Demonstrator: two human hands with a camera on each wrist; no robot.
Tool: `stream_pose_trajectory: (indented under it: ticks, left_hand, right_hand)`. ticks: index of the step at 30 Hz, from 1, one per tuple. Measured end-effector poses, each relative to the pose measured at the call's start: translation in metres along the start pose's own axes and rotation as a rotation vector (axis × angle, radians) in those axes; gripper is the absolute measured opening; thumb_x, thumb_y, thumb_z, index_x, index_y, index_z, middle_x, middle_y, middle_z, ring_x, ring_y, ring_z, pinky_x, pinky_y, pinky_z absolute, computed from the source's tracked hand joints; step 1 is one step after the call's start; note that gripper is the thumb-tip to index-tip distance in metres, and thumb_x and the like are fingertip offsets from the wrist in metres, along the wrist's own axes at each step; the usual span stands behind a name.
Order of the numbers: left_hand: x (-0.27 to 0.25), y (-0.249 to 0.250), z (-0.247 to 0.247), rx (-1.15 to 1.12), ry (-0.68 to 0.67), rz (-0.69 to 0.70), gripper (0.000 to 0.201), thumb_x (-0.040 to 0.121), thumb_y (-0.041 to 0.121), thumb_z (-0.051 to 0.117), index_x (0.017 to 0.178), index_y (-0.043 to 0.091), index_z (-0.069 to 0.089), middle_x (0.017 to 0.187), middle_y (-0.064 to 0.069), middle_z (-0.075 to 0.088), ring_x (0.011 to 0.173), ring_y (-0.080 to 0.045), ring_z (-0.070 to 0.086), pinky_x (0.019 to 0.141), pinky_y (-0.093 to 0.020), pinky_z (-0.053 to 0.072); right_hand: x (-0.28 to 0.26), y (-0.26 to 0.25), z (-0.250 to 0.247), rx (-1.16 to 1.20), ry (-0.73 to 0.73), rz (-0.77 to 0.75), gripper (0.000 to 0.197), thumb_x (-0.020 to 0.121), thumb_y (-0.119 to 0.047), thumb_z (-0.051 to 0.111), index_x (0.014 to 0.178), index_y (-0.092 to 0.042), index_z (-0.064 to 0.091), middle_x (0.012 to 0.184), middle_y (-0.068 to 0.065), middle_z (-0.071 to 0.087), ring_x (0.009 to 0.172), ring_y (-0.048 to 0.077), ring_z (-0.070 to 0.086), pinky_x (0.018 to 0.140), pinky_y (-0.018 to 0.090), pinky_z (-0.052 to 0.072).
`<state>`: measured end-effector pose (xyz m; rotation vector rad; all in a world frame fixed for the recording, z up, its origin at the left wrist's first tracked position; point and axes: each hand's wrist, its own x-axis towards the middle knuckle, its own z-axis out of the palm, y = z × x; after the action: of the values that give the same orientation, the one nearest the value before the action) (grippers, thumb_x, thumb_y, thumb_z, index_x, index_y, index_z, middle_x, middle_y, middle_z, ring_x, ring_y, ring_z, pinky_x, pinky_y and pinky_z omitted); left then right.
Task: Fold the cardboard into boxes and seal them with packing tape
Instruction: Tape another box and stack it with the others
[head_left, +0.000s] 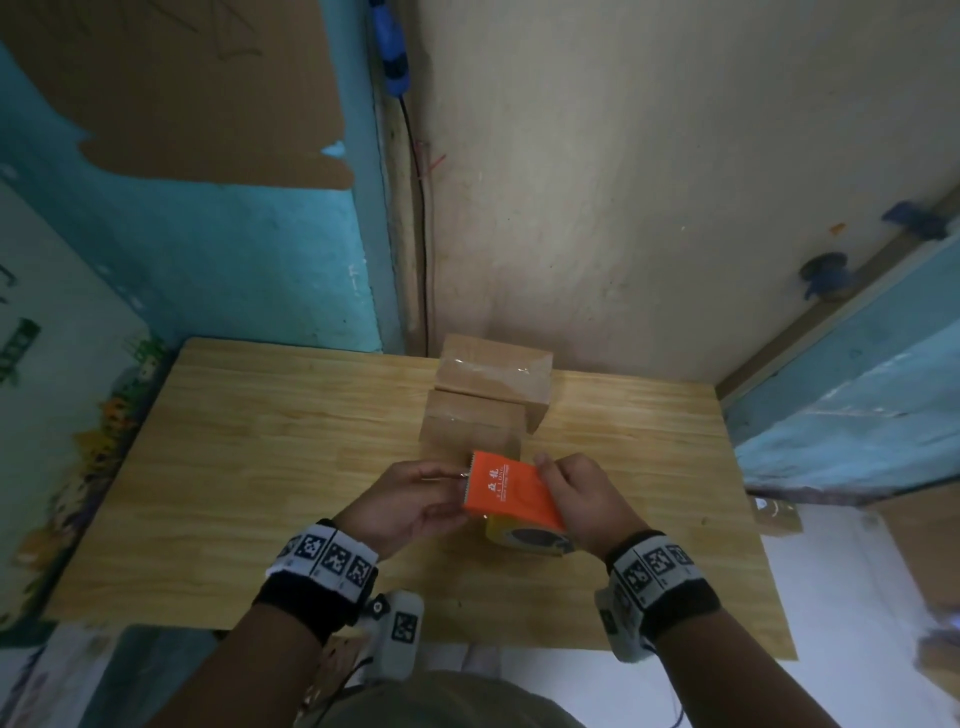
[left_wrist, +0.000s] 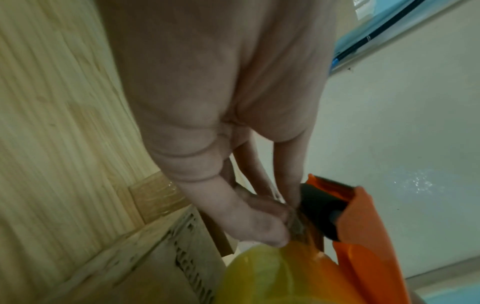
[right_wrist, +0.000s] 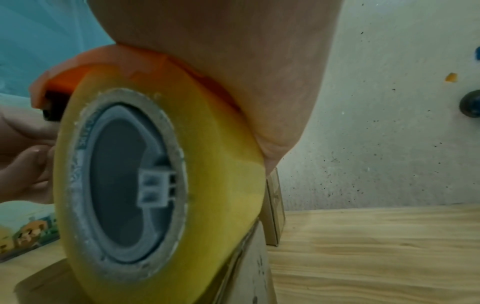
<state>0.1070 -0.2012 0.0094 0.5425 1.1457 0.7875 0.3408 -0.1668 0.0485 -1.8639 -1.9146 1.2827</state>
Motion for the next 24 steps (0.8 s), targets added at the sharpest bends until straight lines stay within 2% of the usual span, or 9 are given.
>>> stream_pose_trajectory:
  ticks: [4,7,9,10,13,15,18,21,24]
  left_hand:
    - [-0.001,0.002,0.003,0.078,0.090,0.019,0.035,0.079,0.021,0.082,0.110,0.007,0.076,0.108,-0.014,0.078,0.100,-0.026,0.076,0.097,-0.045,0.058]
    - [-0.003,0.010,-0.002,0.062,0.096,-0.003,0.024,0.084,0.013,0.080,0.105,0.003,0.074,0.107,-0.016,0.078,0.100,-0.027,0.076,0.097,-0.046,0.058]
    - [-0.006,0.017,-0.008,0.093,0.084,0.008,0.010,0.086,0.011,0.080,0.091,0.010,0.071,0.106,-0.014,0.078,0.104,-0.026,0.075,0.101,-0.046,0.054]
    - [-0.007,0.020,-0.010,0.122,0.087,0.016,0.012,0.087,0.011,0.079,0.087,0.014,0.068,0.107,-0.015,0.078,0.106,-0.025,0.074,0.099,-0.045,0.052]
    - [-0.006,0.019,-0.009,0.096,0.054,0.026,0.030,0.085,0.004,0.079,0.105,0.010,0.058,0.112,-0.023,0.074,0.110,-0.034,0.072,0.096,-0.044,0.056]
    - [-0.004,0.011,-0.005,0.038,0.037,0.022,0.043,0.082,-0.002,0.080,0.116,0.006,0.054,0.114,-0.027,0.073,0.107,-0.038,0.072,0.090,-0.044,0.060]
    - [-0.003,0.003,-0.002,0.035,0.046,0.026,0.047,0.076,0.004,0.086,0.115,0.003,0.059,0.114,-0.026,0.073,0.103,-0.038,0.072,0.085,-0.043,0.061]
    - [-0.001,0.002,-0.003,0.015,0.082,0.042,0.029,0.083,0.002,0.080,0.107,0.005,0.063,0.109,-0.021,0.076,0.101,-0.030,0.073,0.091,-0.041,0.058]
    - [0.000,0.002,-0.002,0.008,0.068,0.031,0.031,0.082,0.004,0.081,0.104,0.009,0.060,0.107,-0.019,0.075,0.103,-0.030,0.072,0.095,-0.045,0.056]
  right_hand:
    - [0.001,-0.002,0.000,0.013,-0.027,0.022,0.054,0.110,-0.056,0.039,0.084,-0.016,0.064,0.080,0.008,0.067,0.067,0.020,0.069,0.056,0.025,0.056]
    - [-0.005,-0.007,-0.005,0.025,-0.005,0.044,0.046,0.111,-0.051,0.039,0.082,-0.021,0.059,0.082,-0.001,0.060,0.067,0.008,0.061,0.051,0.013,0.047]
    - [-0.006,-0.006,-0.006,0.046,-0.003,0.047,0.044,0.111,-0.050,0.041,0.081,-0.022,0.057,0.083,-0.002,0.058,0.070,0.007,0.060,0.054,0.015,0.046]
    - [-0.007,-0.007,-0.005,0.058,-0.004,0.042,0.046,0.111,-0.050,0.042,0.079,-0.021,0.058,0.080,-0.002,0.059,0.067,0.007,0.060,0.057,0.017,0.047]
    - [-0.008,-0.008,0.000,0.076,-0.007,0.033,0.054,0.108,-0.054,0.042,0.074,-0.017,0.062,0.071,0.001,0.063,0.057,0.006,0.064,0.062,0.029,0.055]
    - [-0.011,-0.011,-0.001,0.083,0.003,0.056,0.049,0.111,-0.050,0.041,0.079,-0.018,0.061,0.079,0.003,0.064,0.065,0.009,0.066,0.062,0.025,0.055]
    - [-0.018,-0.017,-0.005,0.159,0.006,0.101,0.038,0.112,-0.045,0.041,0.084,-0.024,0.053,0.087,0.001,0.059,0.074,0.012,0.065,0.068,0.030,0.059]
    - [-0.022,-0.021,-0.006,0.214,0.000,0.119,0.037,0.112,-0.045,0.042,0.083,-0.024,0.051,0.086,0.002,0.059,0.073,0.016,0.065,0.079,0.047,0.063]
    - [-0.023,-0.022,-0.003,0.185,0.012,0.102,0.039,0.112,-0.046,0.041,0.082,-0.023,0.053,0.084,0.003,0.059,0.071,0.016,0.065,0.079,0.051,0.063]
